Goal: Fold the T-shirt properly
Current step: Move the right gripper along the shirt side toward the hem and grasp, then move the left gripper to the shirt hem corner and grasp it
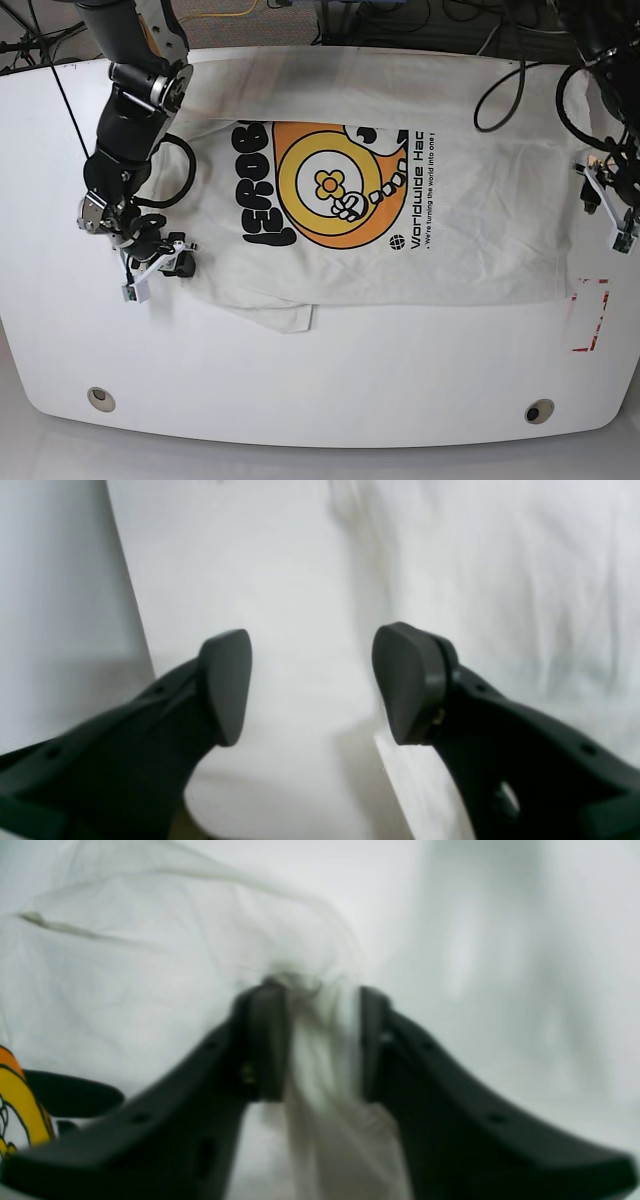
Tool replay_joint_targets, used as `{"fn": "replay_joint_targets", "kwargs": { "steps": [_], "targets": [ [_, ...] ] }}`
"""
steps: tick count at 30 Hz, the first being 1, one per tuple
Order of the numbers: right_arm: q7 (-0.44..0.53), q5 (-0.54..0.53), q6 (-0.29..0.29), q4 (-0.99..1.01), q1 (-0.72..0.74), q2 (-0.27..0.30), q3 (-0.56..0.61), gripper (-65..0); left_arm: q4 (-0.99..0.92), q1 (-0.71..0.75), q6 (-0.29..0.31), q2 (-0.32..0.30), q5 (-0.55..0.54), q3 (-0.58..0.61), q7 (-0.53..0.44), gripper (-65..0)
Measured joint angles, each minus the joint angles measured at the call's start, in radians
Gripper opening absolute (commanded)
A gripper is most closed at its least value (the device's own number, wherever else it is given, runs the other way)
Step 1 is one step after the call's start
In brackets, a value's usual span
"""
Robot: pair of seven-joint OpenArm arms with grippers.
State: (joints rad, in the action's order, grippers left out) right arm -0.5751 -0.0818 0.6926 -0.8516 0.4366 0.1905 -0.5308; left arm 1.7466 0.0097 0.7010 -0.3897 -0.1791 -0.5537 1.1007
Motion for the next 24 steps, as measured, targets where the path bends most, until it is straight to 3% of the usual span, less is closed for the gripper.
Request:
{"fn": "replay_joint_targets", "kwargs": {
  "steps": [3, 10, 15, 19, 24],
  "targets": [
    [-0.006, 0.0, 0.0, 0.0, -0.003, 0.0, 0.0, -65.0, -0.074, -0.073, 0.0, -0.002, 0.01, -0.003, 0.003, -25.4],
    [-0.005, 0.0, 0.0, 0.0, -0.004, -0.002, -0.001, -65.0, -0.318, -0.285, -0.003, 0.004, 0.045, 0.0, -0.002, -25.3],
    [-0.005, -0.001, 0.0, 0.0, -0.003, -0.003, 0.0, -65.0, -0.514, -0.399, -0.003, 0.01, 0.049, 0.0, -0.067, -25.1],
    [-0.005, 0.0, 0.0, 0.0, -0.003, -0.003, 0.0, -65.0, -0.656, -0.446, -0.007, 0.009, 0.05, 0.002, -0.162, -18.2],
    [-0.005, 0.0, 0.0, 0.0, -0.003, -0.003, 0.0, -65.0, -0.809, -0.473, -0.111, 0.007, 0.055, 0.045, -0.258, -10.3]
  ]
}}
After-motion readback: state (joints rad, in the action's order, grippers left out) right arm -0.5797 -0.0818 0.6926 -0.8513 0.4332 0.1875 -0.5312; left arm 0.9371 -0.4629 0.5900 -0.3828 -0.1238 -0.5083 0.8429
